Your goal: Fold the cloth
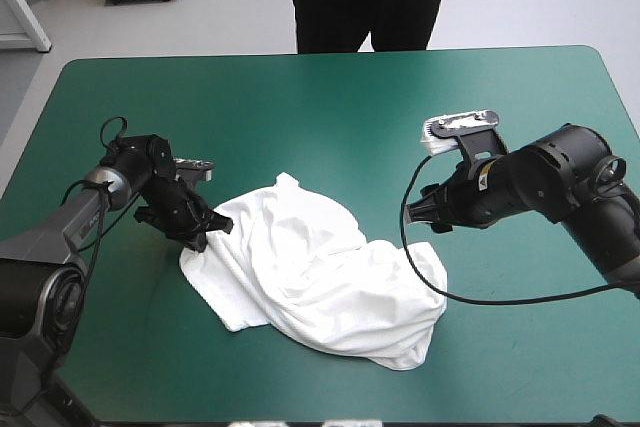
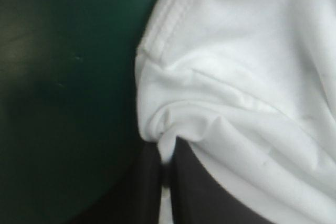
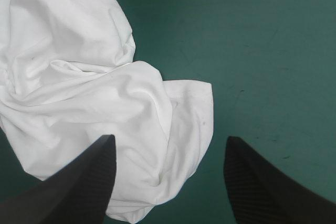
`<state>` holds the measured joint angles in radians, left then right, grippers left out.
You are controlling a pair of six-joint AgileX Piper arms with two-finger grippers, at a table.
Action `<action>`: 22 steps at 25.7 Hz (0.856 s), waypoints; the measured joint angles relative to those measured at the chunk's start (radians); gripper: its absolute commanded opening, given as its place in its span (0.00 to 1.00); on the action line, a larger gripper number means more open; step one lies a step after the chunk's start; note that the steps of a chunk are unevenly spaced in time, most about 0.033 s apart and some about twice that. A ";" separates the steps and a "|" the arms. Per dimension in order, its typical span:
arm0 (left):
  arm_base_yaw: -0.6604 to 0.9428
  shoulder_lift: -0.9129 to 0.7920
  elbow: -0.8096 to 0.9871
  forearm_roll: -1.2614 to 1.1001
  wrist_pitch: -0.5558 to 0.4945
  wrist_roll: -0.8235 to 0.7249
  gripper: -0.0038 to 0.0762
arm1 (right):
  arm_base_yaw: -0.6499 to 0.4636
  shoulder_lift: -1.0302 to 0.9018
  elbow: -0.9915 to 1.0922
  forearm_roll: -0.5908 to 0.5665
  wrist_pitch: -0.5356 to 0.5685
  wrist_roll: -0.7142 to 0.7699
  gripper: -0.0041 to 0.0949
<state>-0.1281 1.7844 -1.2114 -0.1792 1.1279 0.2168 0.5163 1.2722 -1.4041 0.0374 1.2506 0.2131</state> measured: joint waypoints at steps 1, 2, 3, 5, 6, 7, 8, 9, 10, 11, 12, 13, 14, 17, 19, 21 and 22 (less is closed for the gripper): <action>0.000 -0.003 0.001 -0.001 -0.002 0.001 0.04 | 0.000 0.001 0.012 0.000 -0.001 0.009 0.61; 0.000 -0.005 0.002 -0.001 -0.003 0.001 0.04 | 0.000 0.003 0.029 0.000 -0.001 0.015 0.61; 0.000 -0.007 0.002 -0.001 -0.003 0.001 0.04 | 0.000 0.011 0.056 0.000 -0.001 0.017 0.61; 0.000 -0.007 0.003 -0.001 -0.003 0.001 0.04 | 0.000 0.032 0.119 -0.002 -0.014 0.017 0.61; 0.000 -0.007 0.004 -0.001 -0.004 0.001 0.04 | 0.000 0.046 0.144 -0.009 -0.030 0.017 0.61; 0.001 -0.007 0.003 -0.001 -0.004 0.001 0.04 | 0.000 0.066 0.171 -0.018 -0.057 0.016 0.61; 0.001 -0.007 0.003 -0.001 -0.004 0.001 0.04 | 0.000 0.077 0.182 -0.023 -0.072 0.016 0.61; 0.001 -0.007 0.003 -0.001 -0.004 0.001 0.04 | 0.000 0.091 0.196 -0.025 -0.089 0.016 0.61; 0.001 -0.007 0.003 -0.001 -0.004 0.000 0.04 | 0.000 0.107 0.208 -0.026 -0.105 0.016 0.61; 0.001 -0.007 0.003 -0.001 -0.004 0.000 0.04 | 0.000 0.120 0.217 -0.027 -0.115 0.016 0.61; 0.001 -0.007 0.003 -0.001 -0.004 0.000 0.04 | 0.000 0.138 0.226 -0.027 -0.129 0.016 0.61; 0.001 -0.007 0.003 -0.001 -0.004 0.000 0.04 | 0.000 0.158 0.232 -0.029 -0.137 0.016 0.61; 0.001 -0.007 0.003 -0.001 -0.004 0.000 0.04 | 0.000 0.178 0.239 -0.037 -0.150 0.016 0.61; 0.001 -0.007 0.003 -0.002 -0.004 0.000 0.04 | 0.000 0.231 0.262 -0.061 -0.185 0.027 0.61; 0.001 -0.007 0.003 -0.002 -0.003 0.000 0.04 | 0.000 0.261 0.280 -0.071 -0.214 0.035 0.61; 0.001 -0.007 0.003 -0.004 -0.003 0.000 0.04 | 0.000 0.282 0.296 -0.074 -0.242 0.036 0.61; 0.001 -0.007 0.003 -0.004 -0.004 0.000 0.04 | 0.000 0.291 0.301 -0.074 -0.253 0.040 0.61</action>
<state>-0.1273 1.7778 -1.2080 -0.1828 1.1238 0.2164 0.5163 1.5636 -1.1028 -0.0368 0.9981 0.2530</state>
